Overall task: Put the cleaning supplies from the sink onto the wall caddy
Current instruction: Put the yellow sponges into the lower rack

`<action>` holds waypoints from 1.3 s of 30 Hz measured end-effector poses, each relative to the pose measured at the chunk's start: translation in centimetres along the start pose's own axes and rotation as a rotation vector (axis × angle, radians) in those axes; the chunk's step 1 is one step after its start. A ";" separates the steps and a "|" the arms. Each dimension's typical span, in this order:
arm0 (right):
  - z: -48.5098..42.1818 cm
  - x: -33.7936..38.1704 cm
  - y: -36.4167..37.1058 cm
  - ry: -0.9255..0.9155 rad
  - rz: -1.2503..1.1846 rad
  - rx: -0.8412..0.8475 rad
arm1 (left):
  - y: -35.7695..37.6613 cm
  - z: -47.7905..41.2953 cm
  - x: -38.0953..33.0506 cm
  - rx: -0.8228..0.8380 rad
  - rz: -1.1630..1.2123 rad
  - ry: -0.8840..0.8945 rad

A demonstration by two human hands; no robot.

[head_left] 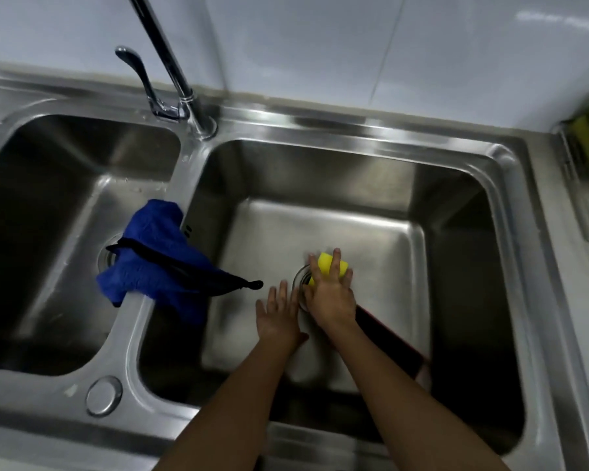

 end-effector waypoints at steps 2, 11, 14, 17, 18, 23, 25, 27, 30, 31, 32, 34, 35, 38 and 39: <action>-0.7 0.0 0.4 0.049 -0.013 -0.023 | 0.0 -0.5 0.1 -0.018 0.002 0.013; -1.4 -0.6 -1.2 0.038 -0.014 -0.108 | 0.3 -0.8 0.6 -0.006 0.012 0.058; 0.0 -1.1 -3.5 -0.070 -0.056 -0.139 | -0.5 -0.1 0.4 -0.053 0.015 0.058; 1.2 -2.5 -8.1 -0.171 -0.126 -0.258 | -3.5 1.4 -1.9 -0.163 0.100 0.092; 1.7 -3.1 -9.7 -0.194 -0.142 -0.316 | -4.5 2.2 -2.9 -0.195 0.130 0.121; 4.2 -8.3 -20.5 -0.259 -0.084 -0.614 | -10.6 5.5 -9.6 -0.329 0.117 0.296; 5.9 -11.5 -26.1 -0.246 -0.012 -0.711 | -13.7 7.2 -13.9 -0.387 0.118 0.389; 6.7 -14.8 -31.1 -0.195 0.057 -0.753 | -16.9 9.0 -18.3 -0.453 0.130 0.488; 8.0 -20.2 -36.2 0.024 0.033 -0.724 | -20.2 11.9 -24.5 -0.520 0.119 0.629; 8.2 -21.6 -37.2 0.079 0.040 -0.718 | -20.8 12.6 -26.2 -0.525 0.124 0.671; 8.1 -22.9 -38.0 0.122 0.037 -0.706 | -21.3 13.3 -27.9 -0.529 0.126 0.703; 8.1 -25.1 -39.7 0.168 0.026 -0.696 | -22.2 14.1 -31.2 -0.543 0.109 0.750; 7.8 -25.9 -40.3 0.172 0.026 -0.696 | -22.4 14.4 -32.6 -0.545 0.105 0.773; 7.1 -27.2 -40.9 0.197 0.071 -0.654 | -22.1 14.3 -35.6 -0.517 0.079 0.802; 6.9 -27.6 -40.9 0.214 0.089 -0.637 | -21.9 14.0 -36.2 -0.507 0.065 0.799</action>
Point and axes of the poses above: each hand's wrist, its own z-axis away from the middle knuckle, its own y-axis out of the palm, x = y × z, the point moved 9 cm from there along -z, towards the middle knuckle, and after that the axes turned 6 degrees about z, right-handed, at the moved point
